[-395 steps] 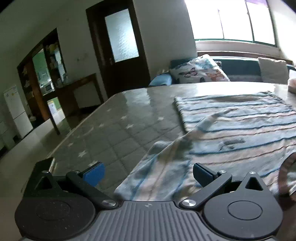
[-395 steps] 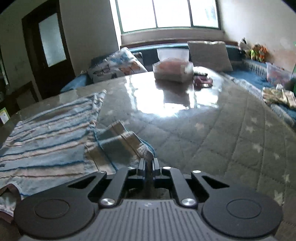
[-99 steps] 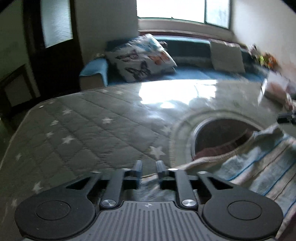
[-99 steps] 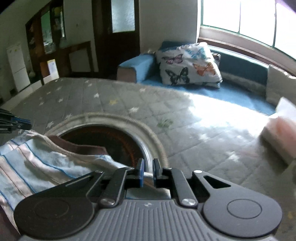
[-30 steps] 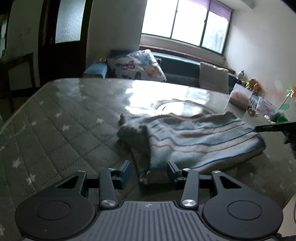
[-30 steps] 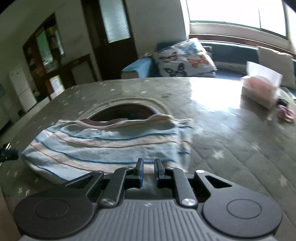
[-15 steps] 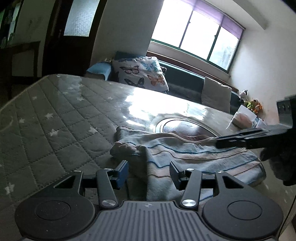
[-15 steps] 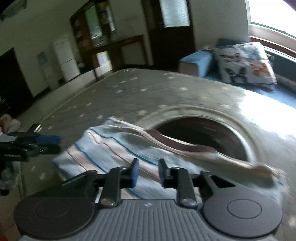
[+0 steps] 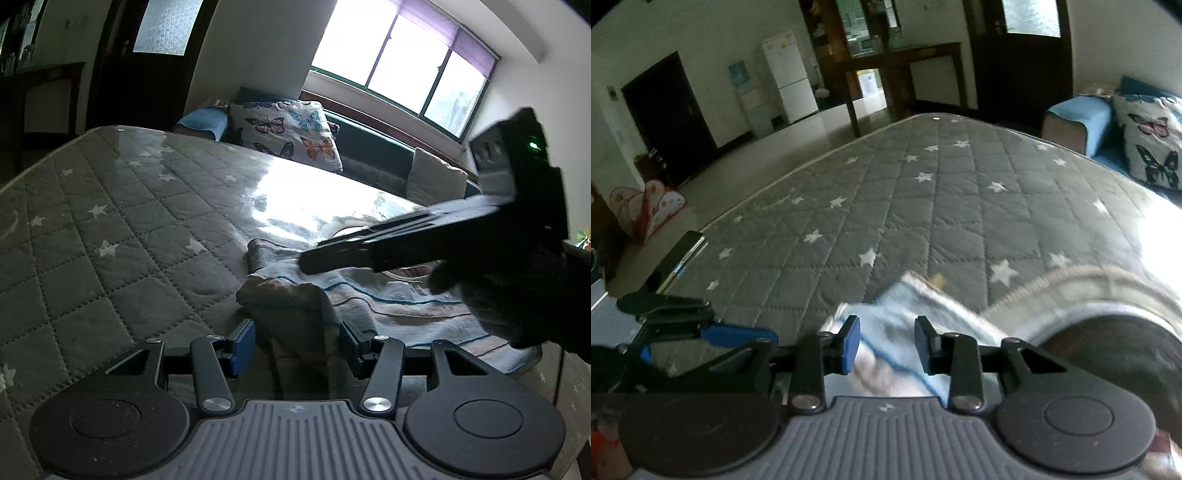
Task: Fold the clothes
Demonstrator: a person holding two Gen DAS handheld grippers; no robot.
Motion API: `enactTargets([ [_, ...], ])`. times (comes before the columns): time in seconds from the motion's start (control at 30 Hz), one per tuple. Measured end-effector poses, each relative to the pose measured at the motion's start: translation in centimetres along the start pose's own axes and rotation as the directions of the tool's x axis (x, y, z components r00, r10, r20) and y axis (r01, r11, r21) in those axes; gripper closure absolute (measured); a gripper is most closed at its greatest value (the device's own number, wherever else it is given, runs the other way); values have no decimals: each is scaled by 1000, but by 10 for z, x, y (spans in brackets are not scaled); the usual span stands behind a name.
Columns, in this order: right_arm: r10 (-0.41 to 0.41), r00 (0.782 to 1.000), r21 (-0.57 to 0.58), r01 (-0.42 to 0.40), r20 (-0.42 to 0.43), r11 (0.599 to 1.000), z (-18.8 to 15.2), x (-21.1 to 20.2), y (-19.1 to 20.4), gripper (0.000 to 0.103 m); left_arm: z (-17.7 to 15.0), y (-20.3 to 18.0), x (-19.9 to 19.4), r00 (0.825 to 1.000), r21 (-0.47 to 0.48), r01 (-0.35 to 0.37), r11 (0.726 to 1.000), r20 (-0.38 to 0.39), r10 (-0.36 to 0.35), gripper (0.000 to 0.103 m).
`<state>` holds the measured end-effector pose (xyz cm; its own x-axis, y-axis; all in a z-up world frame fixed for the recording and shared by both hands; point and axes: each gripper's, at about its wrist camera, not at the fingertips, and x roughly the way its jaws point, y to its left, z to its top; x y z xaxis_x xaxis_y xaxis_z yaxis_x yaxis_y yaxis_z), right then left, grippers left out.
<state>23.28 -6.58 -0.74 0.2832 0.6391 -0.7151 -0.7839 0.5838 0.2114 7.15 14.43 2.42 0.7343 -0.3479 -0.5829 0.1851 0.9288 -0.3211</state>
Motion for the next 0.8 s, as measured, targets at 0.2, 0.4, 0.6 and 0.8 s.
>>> enactTargets([
  [0.2, 12, 999, -46, -14, -43, 999, 6, 22, -8, 68, 3, 2, -3, 1000, 5, -9, 1000, 2, 9, 49],
  [0.4, 10, 999, -60, -13, -40, 998, -1, 26, -9, 98, 8, 7, -1, 1000, -1, -19, 1000, 1, 19, 49],
  [0.6, 29, 998, -29, -28, 61, 999, -2, -2, -15, 102, 14, 12, 4, 1000, -13, -13, 1000, 1, 13, 51],
  [0.8, 38, 990, -4, -38, 137, 999, 0, -30, -21, 102, 20, 20, 10, 1000, -67, 19, 998, -4, -20, 52],
])
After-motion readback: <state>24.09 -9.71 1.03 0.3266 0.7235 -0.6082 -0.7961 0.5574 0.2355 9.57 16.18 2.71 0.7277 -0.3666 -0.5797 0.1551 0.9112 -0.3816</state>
